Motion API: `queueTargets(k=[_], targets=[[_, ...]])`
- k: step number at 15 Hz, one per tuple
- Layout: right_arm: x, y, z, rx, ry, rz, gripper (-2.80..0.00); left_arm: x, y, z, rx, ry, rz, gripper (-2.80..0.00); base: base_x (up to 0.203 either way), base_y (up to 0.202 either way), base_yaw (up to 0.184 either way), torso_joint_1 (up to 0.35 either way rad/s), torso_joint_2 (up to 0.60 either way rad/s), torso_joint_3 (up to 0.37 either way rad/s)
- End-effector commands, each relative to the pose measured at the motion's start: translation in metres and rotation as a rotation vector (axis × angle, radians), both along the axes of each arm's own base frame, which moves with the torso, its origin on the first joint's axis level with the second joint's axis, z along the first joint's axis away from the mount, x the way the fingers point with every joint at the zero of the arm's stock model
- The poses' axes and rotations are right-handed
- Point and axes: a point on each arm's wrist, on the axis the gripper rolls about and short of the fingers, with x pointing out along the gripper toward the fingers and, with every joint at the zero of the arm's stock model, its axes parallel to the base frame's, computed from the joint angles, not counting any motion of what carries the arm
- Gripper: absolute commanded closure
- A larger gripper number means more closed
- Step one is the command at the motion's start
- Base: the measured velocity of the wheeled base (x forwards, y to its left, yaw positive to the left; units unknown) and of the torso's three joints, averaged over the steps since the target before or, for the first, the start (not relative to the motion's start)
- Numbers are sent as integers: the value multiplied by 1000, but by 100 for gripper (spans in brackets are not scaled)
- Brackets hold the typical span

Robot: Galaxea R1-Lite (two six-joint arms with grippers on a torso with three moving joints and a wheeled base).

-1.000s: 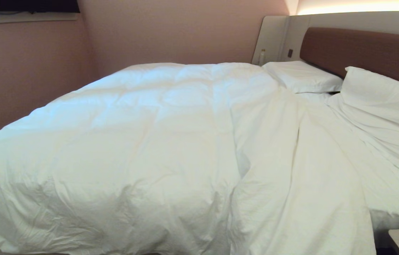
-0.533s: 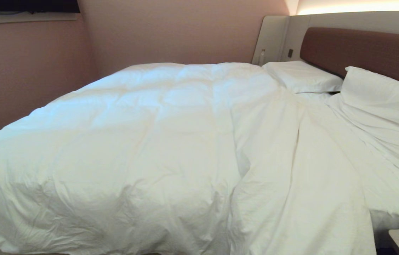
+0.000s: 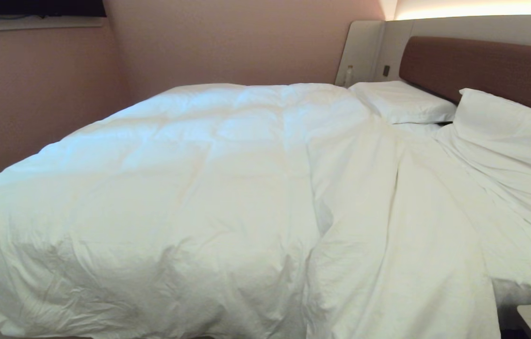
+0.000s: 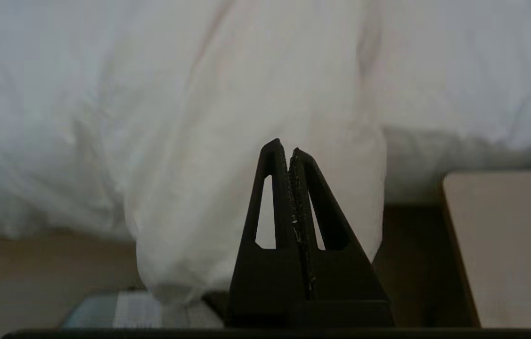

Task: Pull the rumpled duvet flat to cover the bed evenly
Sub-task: Flatten the corners of the folded blanket

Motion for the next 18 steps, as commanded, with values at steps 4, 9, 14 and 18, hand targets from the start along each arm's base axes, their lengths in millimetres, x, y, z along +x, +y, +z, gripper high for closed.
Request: queueTargets(k=[4, 9, 14, 18], targets=[[130, -1, -43, -7, 377, 5, 0, 0, 0, 0, 0, 0, 0, 0, 0, 0, 0, 0, 0, 0], [211, -3, -121, -20, 491, 0, 0, 0, 0, 0, 0, 0, 0, 0, 0, 0, 0, 0, 0, 0], [205, 5, -127, -7, 430, 45, 0, 0, 0, 0, 0, 0, 0, 0, 0, 0, 0, 0, 0, 0], [176, 25, -106, -6, 362, 178, 0, 0, 0, 0, -1, 0, 0, 0, 0, 0, 0, 0, 0, 0]])
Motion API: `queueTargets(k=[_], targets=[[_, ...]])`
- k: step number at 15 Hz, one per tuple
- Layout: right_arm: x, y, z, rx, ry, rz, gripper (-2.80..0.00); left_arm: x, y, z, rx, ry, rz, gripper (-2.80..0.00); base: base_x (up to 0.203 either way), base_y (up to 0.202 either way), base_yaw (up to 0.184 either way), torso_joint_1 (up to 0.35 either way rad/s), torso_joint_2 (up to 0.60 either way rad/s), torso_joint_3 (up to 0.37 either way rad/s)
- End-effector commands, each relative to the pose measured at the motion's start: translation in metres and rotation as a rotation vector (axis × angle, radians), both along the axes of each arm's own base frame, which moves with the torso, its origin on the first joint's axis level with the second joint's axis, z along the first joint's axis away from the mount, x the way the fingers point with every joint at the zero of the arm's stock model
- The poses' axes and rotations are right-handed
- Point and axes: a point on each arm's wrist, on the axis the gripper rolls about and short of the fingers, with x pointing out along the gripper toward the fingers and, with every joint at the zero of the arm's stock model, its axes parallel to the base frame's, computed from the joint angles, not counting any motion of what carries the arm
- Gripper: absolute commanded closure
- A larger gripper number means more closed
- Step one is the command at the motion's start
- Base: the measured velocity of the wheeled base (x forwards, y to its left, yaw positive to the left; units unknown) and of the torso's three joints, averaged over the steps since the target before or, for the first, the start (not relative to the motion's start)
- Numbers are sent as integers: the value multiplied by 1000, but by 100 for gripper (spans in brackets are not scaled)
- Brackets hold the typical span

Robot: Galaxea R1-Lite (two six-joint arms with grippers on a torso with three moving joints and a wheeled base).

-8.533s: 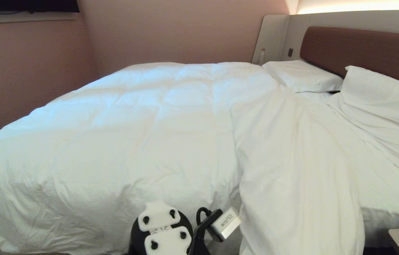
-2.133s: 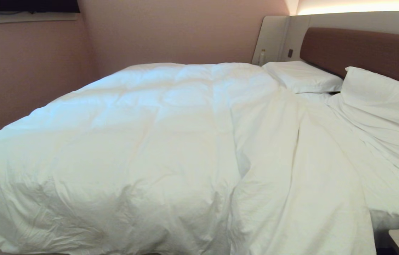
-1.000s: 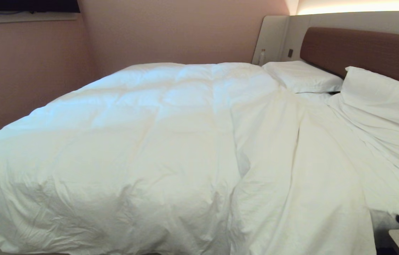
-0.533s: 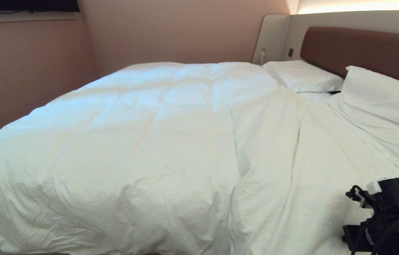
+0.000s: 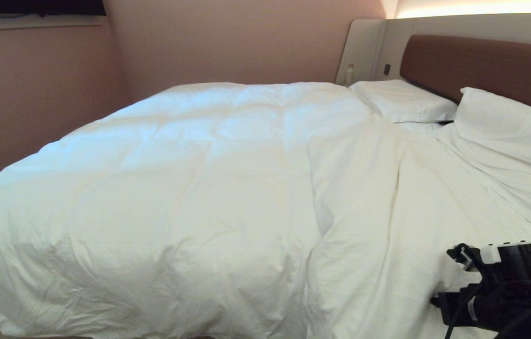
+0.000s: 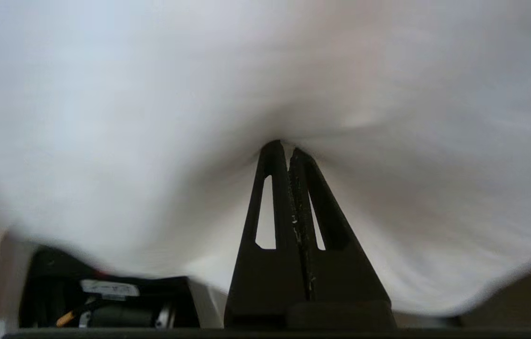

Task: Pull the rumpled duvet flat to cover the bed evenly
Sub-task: Flatten the corners of the folded blanket

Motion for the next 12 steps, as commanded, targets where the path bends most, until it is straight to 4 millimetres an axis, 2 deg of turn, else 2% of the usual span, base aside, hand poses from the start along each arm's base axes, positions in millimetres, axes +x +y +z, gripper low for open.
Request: queueTargets(k=[1, 3, 5, 6, 10, 12], targets=[[-6, 16, 23, 33, -200, 85, 0, 0, 0, 0, -1, 0, 1, 0, 0, 0, 0, 0, 0, 0], [-25, 32, 24, 40, -194, 180, 0, 0, 0, 0, -1, -2, 0, 0, 0, 0, 0, 0, 0, 0], [-43, 36, 23, 38, -175, 224, 0, 0, 0, 0, -1, -1, 0, 0, 0, 0, 0, 0, 0, 0], [-43, 36, 21, 34, -154, 224, 0, 0, 0, 0, -1, 0, 0, 0, 0, 0, 0, 0, 0, 0], [-20, 28, -3, 3, -46, 147, 0, 0, 0, 0, -2, -2, 0, 0, 0, 0, 0, 0, 0, 0], [2, 21, -31, -17, 17, 88, 0, 0, 0, 0, -1, -2, 0, 0, 0, 0, 0, 0, 0, 0]])
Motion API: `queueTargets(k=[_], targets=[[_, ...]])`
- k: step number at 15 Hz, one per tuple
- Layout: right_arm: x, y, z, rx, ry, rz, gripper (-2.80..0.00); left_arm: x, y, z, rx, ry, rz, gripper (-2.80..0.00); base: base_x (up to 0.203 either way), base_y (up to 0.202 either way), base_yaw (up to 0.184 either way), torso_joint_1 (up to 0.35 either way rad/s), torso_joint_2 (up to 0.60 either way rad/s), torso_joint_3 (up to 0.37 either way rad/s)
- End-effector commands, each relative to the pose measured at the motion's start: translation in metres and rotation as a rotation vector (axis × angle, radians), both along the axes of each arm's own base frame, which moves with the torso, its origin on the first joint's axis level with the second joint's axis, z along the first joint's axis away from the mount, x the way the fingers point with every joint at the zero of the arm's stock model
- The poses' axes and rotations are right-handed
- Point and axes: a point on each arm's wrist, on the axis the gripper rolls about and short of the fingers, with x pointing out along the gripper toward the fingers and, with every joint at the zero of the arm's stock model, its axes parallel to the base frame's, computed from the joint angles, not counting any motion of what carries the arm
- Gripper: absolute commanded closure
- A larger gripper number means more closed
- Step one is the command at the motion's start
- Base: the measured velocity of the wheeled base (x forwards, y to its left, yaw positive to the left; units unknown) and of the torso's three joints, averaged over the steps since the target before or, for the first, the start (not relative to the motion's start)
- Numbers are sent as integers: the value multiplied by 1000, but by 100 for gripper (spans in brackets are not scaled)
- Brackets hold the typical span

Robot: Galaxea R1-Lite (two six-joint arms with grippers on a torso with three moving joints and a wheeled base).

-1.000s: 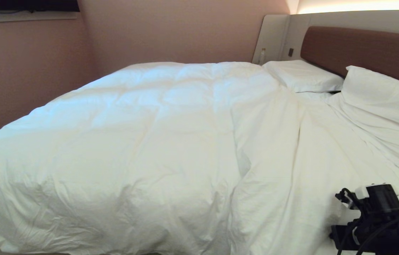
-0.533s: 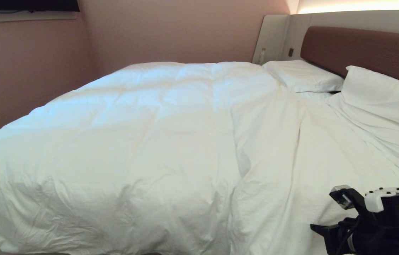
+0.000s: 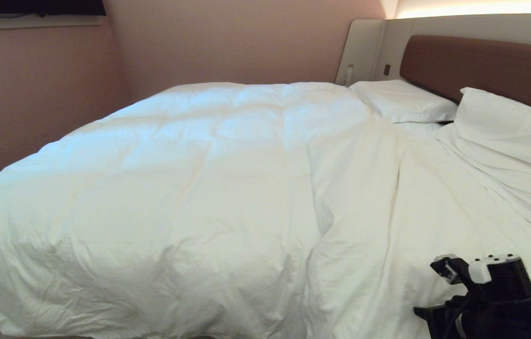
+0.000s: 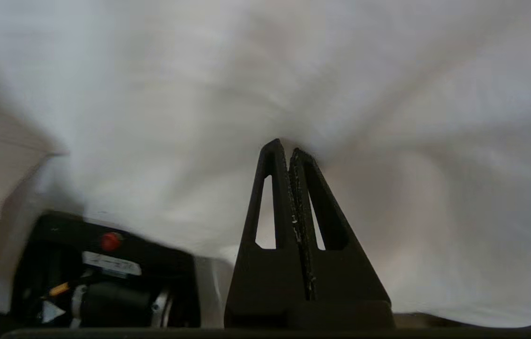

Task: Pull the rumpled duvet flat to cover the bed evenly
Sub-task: Flatten the corners of the folded blanket

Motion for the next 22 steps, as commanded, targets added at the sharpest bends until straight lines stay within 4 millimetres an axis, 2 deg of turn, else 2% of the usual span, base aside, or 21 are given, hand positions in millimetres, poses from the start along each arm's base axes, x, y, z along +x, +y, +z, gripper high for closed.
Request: queueTargets(k=[1, 4, 6, 7, 9, 13, 15, 16, 19, 22], targets=[[22, -5, -32, -21, 33, -49, 0, 0, 0, 0, -1, -1, 0, 0, 0, 0, 0, 0, 0, 0], [36, -20, -65, -109, -12, -141, 0, 0, 0, 0, -1, 0, 0, 0, 0, 0, 0, 0, 0, 0], [39, -35, -72, -170, -80, -178, 0, 0, 0, 0, -1, 0, 0, 0, 0, 0, 0, 0, 0, 0], [39, -36, -73, -178, -82, -178, 0, 0, 0, 0, -1, 0, 0, 0, 0, 0, 0, 0, 0, 0], [37, -60, -75, -212, -73, -243, 0, 0, 0, 0, -1, 0, 0, 0, 0, 0, 0, 0, 0, 0], [30, -97, -69, -292, -99, -316, 0, 0, 0, 0, -1, 0, 0, 0, 0, 0, 0, 0, 0, 0], [26, -102, -68, -306, -101, -313, 0, 0, 0, 0, -1, 0, 0, 0, 0, 0, 0, 0, 0, 0], [14, -109, -68, -310, -76, -325, 0, 0, 0, 0, -1, 0, 0, 0, 0, 0, 0, 0, 0, 0], [0, -113, -61, -304, -67, -318, 0, 0, 0, 0, -2, 0, 0, 0, 0, 0, 0, 0, 0, 0], [-3, -109, -36, -281, -143, -281, 0, 0, 0, 0, -1, 0, 0, 0, 0, 0, 0, 0, 0, 0]])
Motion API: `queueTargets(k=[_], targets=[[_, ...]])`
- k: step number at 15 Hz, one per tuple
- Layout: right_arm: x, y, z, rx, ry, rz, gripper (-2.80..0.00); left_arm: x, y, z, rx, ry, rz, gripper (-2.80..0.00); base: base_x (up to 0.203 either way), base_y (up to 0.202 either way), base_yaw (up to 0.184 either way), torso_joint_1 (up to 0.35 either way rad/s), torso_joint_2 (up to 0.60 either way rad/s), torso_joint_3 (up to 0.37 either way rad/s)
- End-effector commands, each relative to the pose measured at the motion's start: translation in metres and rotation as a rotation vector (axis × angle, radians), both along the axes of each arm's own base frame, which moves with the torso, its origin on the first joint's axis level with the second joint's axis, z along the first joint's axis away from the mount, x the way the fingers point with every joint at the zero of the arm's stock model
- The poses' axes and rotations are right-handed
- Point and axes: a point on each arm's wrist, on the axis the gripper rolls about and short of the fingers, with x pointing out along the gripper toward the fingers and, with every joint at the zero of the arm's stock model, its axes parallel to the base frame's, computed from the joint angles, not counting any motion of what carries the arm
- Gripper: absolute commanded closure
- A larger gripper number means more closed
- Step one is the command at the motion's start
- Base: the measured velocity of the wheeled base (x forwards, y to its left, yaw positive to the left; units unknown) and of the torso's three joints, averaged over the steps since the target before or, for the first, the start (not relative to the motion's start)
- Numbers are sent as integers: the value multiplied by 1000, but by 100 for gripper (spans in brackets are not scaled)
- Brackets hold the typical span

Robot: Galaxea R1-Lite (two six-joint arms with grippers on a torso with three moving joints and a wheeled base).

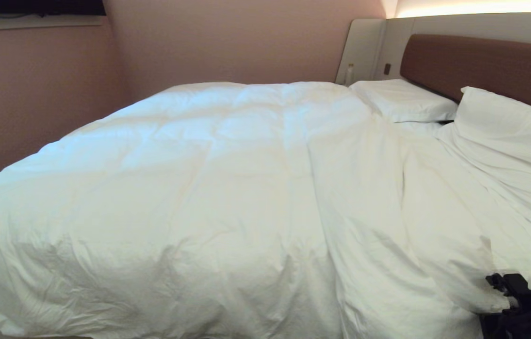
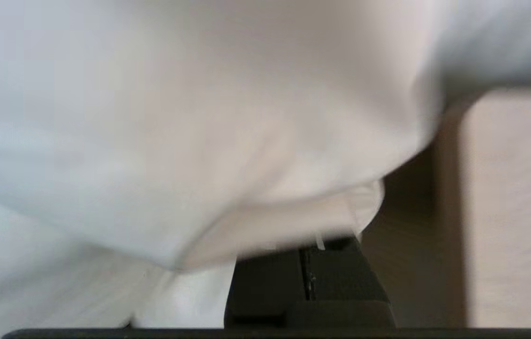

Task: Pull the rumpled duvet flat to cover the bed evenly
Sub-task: Flatten the corners of the folded blanket

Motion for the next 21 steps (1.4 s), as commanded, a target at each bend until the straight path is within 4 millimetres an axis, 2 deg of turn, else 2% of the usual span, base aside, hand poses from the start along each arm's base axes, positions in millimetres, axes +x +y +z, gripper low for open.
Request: queueTargets(k=[1, 5, 10, 12, 14, 17, 21], targets=[[-1, 8, 16, 42, -62, 100, 0, 0, 0, 0, -1, -1, 0, 0, 0, 0, 0, 0, 0, 0], [6, 38, 21, 118, -104, 207, 0, 0, 0, 0, -2, -2, 0, 0, 0, 0, 0, 0, 0, 0], [8, 79, 16, 265, -68, 302, 0, 0, 0, 0, -2, -1, 0, 0, 0, 0, 0, 0, 0, 0], [14, 92, 26, 356, -150, 300, 0, 0, 0, 0, -2, -1, 0, 0, 0, 0, 0, 0, 0, 0], [12, 97, 32, 380, -182, 309, 0, 0, 0, 0, 8, 2, 3, 0, 0, 0, 0, 0, 0, 0], [1, 116, 39, 419, -153, 383, 0, 0, 0, 0, 20, 4, 0, 0, 0, 0, 0, 0, 0, 0], [1, 116, 36, 446, -136, 353, 0, 0, 0, 0, 20, 4, 5, 0, 0, 0, 0, 0, 0, 0]])
